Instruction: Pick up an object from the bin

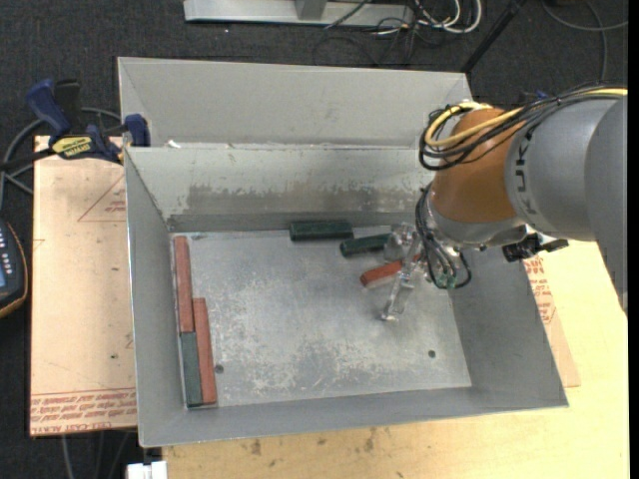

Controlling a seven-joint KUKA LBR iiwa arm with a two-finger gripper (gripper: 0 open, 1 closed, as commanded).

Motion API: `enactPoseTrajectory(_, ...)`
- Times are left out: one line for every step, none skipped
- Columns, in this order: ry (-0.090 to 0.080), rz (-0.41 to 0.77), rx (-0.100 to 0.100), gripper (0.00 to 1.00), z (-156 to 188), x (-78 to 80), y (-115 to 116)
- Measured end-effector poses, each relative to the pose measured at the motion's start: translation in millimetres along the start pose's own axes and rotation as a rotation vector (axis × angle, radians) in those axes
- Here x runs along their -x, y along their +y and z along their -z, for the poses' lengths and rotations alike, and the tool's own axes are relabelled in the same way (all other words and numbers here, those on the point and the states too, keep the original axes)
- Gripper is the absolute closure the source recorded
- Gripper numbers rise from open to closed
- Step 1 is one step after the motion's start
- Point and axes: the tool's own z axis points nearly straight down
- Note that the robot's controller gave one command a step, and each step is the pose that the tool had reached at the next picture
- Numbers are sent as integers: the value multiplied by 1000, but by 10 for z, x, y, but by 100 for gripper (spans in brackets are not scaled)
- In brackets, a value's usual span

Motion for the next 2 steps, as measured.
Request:
enactPoseTrajectory(-1,6,3,100,-3,-2,43)
enactPoseTrajectory(-13,143,5,100,1278,387,502)
